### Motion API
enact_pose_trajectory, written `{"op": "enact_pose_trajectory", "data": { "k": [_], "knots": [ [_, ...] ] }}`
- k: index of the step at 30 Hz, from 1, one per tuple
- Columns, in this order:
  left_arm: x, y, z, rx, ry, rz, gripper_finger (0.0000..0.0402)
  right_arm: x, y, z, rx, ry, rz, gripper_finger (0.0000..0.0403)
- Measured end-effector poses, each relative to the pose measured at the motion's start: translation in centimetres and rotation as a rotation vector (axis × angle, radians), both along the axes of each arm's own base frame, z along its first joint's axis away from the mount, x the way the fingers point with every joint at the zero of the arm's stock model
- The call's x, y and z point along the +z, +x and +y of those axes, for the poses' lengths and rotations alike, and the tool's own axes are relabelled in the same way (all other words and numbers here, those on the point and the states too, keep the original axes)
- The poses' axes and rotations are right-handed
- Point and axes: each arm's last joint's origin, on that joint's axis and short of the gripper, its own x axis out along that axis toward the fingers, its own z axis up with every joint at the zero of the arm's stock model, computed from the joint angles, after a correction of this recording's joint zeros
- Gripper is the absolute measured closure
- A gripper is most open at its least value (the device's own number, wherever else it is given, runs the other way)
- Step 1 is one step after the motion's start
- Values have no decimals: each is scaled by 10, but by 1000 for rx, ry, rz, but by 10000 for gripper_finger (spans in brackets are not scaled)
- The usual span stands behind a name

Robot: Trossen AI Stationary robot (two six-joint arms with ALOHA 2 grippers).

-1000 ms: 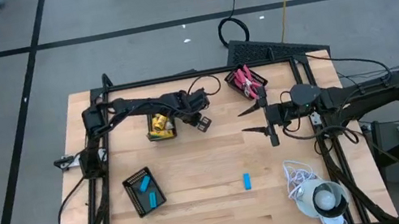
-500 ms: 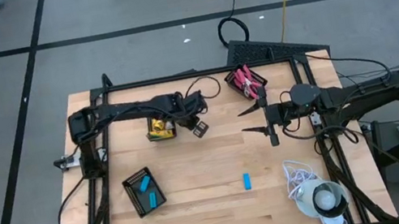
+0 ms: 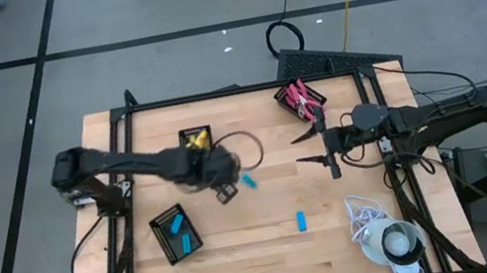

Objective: Pick & Place School Supplies
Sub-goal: Put the blue eraser into the bottom black bin

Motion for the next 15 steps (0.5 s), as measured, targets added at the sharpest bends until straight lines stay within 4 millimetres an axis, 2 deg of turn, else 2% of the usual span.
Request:
{"op": "enact_pose_trajectory", "data": {
  "k": [4,7,11,15],
  "knots": [
    [14,-28,-31,7,37,-32,400,-1,0,0,0,6,14,195],
    [14,-50,-47,25,10,-64,400,-1,0,0,0,9,11,195],
    [-4,-75,-61,52,-15,-45,400,-4,2,0,-2,54,34,195],
    [-26,-88,-73,35,-64,-87,400,-29,18,5,24,114,197,195]
  ]
}}
